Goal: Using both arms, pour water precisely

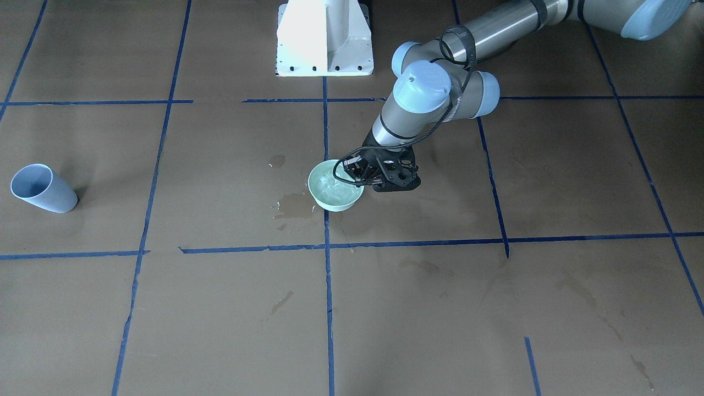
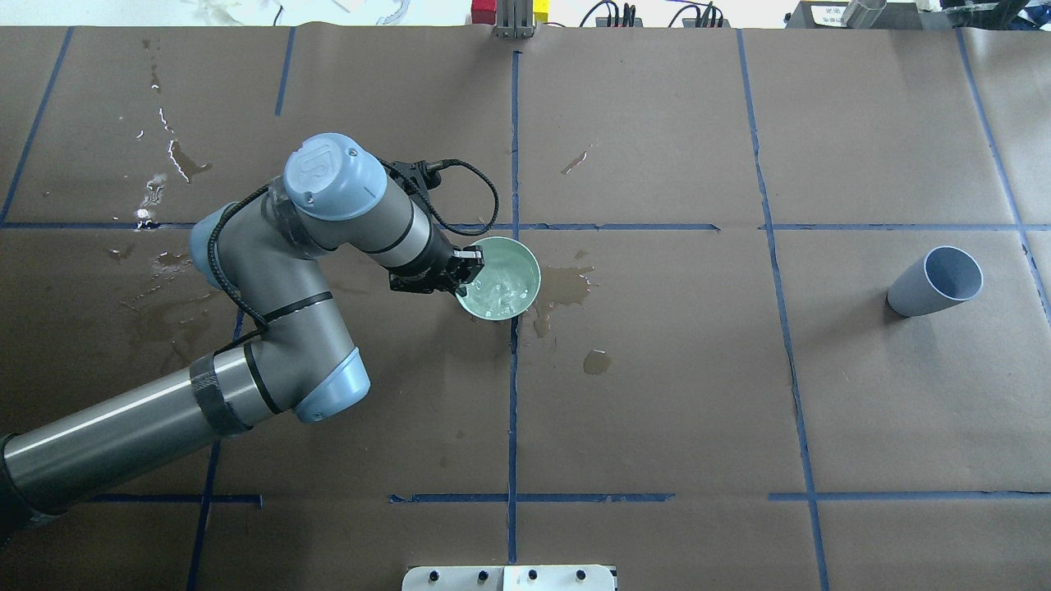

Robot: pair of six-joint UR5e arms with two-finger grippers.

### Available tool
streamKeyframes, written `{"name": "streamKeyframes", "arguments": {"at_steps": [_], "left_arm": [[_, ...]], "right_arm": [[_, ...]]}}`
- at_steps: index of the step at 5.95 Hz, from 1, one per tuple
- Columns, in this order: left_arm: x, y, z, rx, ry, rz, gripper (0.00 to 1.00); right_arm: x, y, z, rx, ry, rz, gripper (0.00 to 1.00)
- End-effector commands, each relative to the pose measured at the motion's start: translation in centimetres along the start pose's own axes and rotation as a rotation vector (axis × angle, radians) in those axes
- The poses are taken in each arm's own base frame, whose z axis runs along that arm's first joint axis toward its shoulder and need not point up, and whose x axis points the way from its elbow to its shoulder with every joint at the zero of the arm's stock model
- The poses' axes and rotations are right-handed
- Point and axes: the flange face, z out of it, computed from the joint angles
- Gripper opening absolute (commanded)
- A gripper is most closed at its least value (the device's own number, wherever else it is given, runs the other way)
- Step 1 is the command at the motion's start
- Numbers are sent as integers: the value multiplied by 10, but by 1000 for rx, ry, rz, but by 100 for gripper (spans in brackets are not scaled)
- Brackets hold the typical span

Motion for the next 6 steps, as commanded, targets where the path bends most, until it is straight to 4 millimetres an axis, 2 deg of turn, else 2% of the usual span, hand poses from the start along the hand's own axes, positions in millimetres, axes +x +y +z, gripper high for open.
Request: {"name": "streamKeyframes", "arguments": {"at_steps": [1, 3, 5, 6], "left_arm": [[-54, -8, -30, -33, 2, 13, 0], [-120, -32, -59, -71, -8, 52, 0], [-207, -40, -81, -79, -46, 153, 0], [-256, -51, -97, -91, -47, 190, 0]], "right_arm": [[0, 0, -1, 0, 1, -1, 100], [-3, -1, -3, 8, 0, -7, 100], [-4, -1, -4, 8, 0, -6, 100], [-4, -1, -4, 9, 0, -7, 100]]}}
